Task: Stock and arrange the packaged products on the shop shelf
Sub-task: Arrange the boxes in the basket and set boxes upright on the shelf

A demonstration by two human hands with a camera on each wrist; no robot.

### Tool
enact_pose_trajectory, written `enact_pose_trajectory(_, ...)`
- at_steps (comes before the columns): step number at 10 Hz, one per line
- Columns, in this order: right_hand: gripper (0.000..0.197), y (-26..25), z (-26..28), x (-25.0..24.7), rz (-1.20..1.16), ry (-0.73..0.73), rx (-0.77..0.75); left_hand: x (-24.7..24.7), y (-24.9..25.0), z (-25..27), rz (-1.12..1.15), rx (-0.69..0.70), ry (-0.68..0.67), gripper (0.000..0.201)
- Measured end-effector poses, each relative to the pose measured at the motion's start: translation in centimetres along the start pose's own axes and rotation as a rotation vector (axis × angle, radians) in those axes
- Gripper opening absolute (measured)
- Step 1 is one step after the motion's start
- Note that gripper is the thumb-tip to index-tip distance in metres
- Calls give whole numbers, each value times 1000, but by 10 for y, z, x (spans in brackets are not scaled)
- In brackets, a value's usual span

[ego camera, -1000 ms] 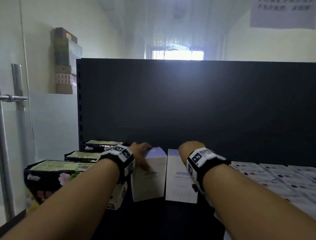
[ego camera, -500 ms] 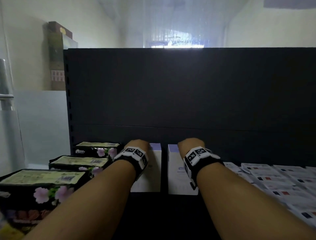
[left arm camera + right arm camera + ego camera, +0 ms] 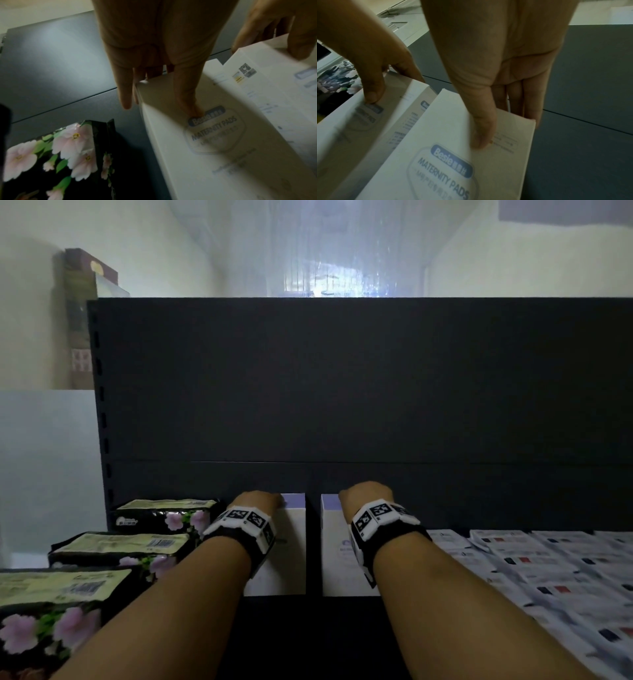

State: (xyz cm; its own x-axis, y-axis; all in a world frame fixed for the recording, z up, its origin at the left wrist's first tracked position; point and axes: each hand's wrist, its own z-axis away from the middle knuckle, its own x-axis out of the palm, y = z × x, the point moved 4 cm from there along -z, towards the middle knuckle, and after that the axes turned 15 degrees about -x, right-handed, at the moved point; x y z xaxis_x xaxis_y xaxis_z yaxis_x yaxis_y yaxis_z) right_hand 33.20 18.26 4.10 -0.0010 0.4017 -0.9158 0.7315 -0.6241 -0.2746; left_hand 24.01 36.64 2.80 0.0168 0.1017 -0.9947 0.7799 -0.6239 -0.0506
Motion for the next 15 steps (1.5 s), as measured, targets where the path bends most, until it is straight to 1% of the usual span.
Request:
enact_pose_trajectory(1, 40, 1, 6, -2, 115, -43, -22, 0, 0, 2, -35, 25, -37, 69)
enact_pose_trajectory(2, 56, -2, 32, -9, 202, -120, -101, -4, -1, 20, -2, 16, 24, 93)
enact_pose_trajectory(3, 56, -5, 54, -21, 364, -154, -127, -10, -2, 36, 9, 4, 171, 99)
enact_pose_trajectory(4, 39, -13, 87, -46, 463, -78, -268, -34, -7, 75, 12, 101, 232, 64)
enact_pose_trajectory(5, 20, -24, 113, -76, 450, -96, -310, -74, -12, 115, 82, 142, 347, 50)
enact_pose_trajectory(6, 24, -34, 132, -84, 433, -76, -336, -89, -16, 150, 154, 109, 366, 42)
enact_pose_trajectory(7, 15, -37, 164, -70, 423, -139, -400, -77, -29, 203, 192, 68, 292, 39)
enact_pose_trajectory(8, 18, -43, 190, -54, 442, -234, -472, -61, -36, 238, 176, 48, 255, 34)
enact_pose_trajectory(9, 33, -48, 220, -49, 405, -255, -474, -47, -44, 270, 179, 46, 221, 28)
enact_pose_trajectory(10, 35, -53, 249, -54, 403, -235, -463, -42, -50, 292, 147, 48, 229, 29)
enact_pose_trajectory(11, 36, -56, 272, -58, 394, -254, -429, -40, -55, 309, 153, 79, 205, 28)
enact_pose_trajectory(12, 30, -68, 304, -54, 340, -269, -363, -33, -69, 332, 223, 141, 186, 23)
enact_pose_trajectory(13, 23, -81, 327, -40, 263, -273, -371, -21, -78, 346, 263, 180, 181, 22)
enact_pose_trajectory(14, 23, -96, 363, -2, 147, -438, -413, 8, -86, 366, 328, 224, 120, 22)
enact_pose_trajectory(15, 28, -101, 394, 47, 80, -603, -443, 53, -88, 392, 406, 267, 60, 15)
